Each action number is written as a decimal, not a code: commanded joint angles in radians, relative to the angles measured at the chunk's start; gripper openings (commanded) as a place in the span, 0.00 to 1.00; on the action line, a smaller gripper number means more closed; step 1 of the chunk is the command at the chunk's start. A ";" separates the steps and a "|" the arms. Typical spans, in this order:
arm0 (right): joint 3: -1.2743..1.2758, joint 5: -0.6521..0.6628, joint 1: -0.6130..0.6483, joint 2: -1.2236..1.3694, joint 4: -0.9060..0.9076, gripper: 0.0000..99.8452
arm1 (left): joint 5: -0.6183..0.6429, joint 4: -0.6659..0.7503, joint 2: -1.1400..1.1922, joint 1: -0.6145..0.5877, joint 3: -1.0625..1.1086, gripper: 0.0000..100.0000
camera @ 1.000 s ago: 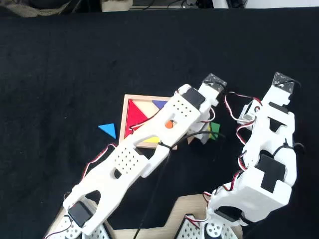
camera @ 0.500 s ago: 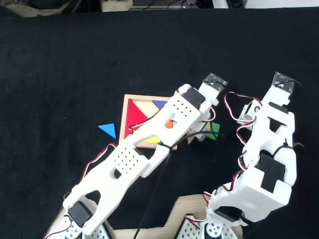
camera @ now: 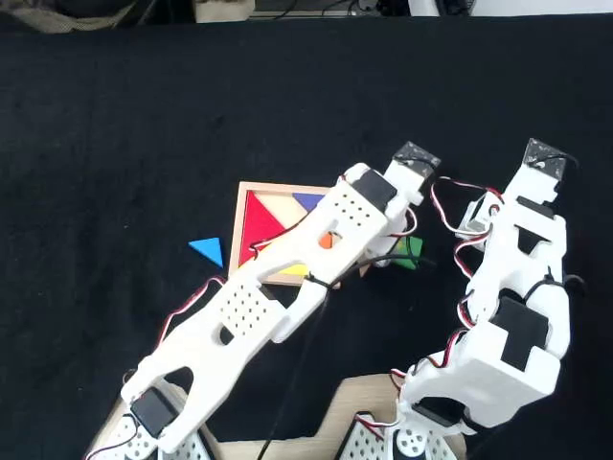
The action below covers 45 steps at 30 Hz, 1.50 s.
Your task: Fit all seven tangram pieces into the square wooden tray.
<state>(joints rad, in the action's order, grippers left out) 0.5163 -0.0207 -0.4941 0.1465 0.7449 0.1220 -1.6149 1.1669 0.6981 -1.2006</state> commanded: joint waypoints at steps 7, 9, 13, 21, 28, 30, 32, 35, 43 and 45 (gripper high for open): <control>-0.056 0.012 0.026 -0.005 0.006 0.01 | 0.012 -0.052 -0.055 -0.022 -0.113 0.05; -0.056 0.012 0.026 -0.005 0.006 0.01 | 0.012 -0.084 -0.069 -0.012 -0.174 0.05; -0.056 0.012 0.026 -0.005 0.006 0.01 | 0.008 -0.149 -0.098 -0.025 -0.375 0.05; -0.056 0.012 0.025 -0.005 0.006 0.01 | 0.183 -0.149 -0.222 -0.239 -0.186 0.05; -0.056 0.012 0.025 -0.005 0.005 0.01 | 0.196 -0.149 -0.624 -0.275 0.257 0.05; -0.056 0.012 0.025 -0.005 0.005 0.01 | 0.196 -0.146 -0.733 -0.277 0.371 0.05; -0.056 0.012 0.025 -0.005 0.005 0.01 | 0.196 -0.138 -0.818 -0.286 0.493 0.05; -0.056 0.012 0.025 -0.005 0.005 0.01 | 0.204 -0.041 -0.844 -0.288 0.710 0.05; -0.054 0.012 0.025 -0.005 0.005 0.01 | 0.238 0.404 -0.853 -0.302 1.107 0.05; -0.054 0.012 0.025 -0.005 0.005 0.01 | 0.235 0.443 -0.845 -0.309 1.119 0.05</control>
<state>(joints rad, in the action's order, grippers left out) 0.5163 -0.0207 -0.4941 0.1465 0.7449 0.3491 -1.2927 0.3813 0.4158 -0.1220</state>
